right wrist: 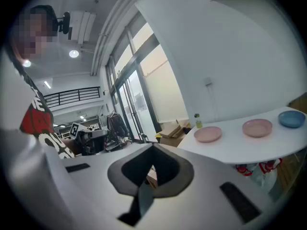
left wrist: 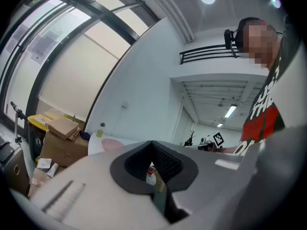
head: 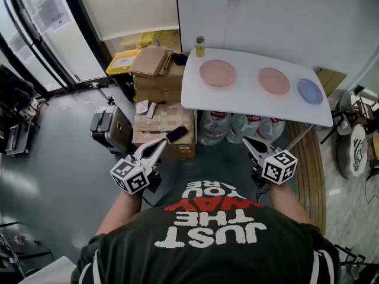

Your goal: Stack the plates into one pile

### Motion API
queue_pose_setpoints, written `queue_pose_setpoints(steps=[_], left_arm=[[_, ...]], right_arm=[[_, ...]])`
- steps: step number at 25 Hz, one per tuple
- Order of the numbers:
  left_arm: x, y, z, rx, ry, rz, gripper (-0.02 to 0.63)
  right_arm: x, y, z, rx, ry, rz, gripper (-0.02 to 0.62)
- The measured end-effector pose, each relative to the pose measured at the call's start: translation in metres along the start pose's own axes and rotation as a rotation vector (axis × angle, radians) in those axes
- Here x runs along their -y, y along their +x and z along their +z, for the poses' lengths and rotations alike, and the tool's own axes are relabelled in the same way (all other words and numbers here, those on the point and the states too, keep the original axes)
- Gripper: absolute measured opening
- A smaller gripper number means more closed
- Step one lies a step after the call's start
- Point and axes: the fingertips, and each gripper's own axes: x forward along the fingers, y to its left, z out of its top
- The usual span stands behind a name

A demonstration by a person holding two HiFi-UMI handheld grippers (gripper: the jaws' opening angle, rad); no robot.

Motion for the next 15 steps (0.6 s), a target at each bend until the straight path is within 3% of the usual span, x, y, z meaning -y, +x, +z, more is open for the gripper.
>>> queue_pose_setpoints(steps=[15], left_arm=[[0.017, 0.034, -0.005, -0.005, 0.001, 0.004, 0.008]], right_arm=[[0.025, -0.015, 0.007, 0.005, -0.015, -0.007, 0.005]])
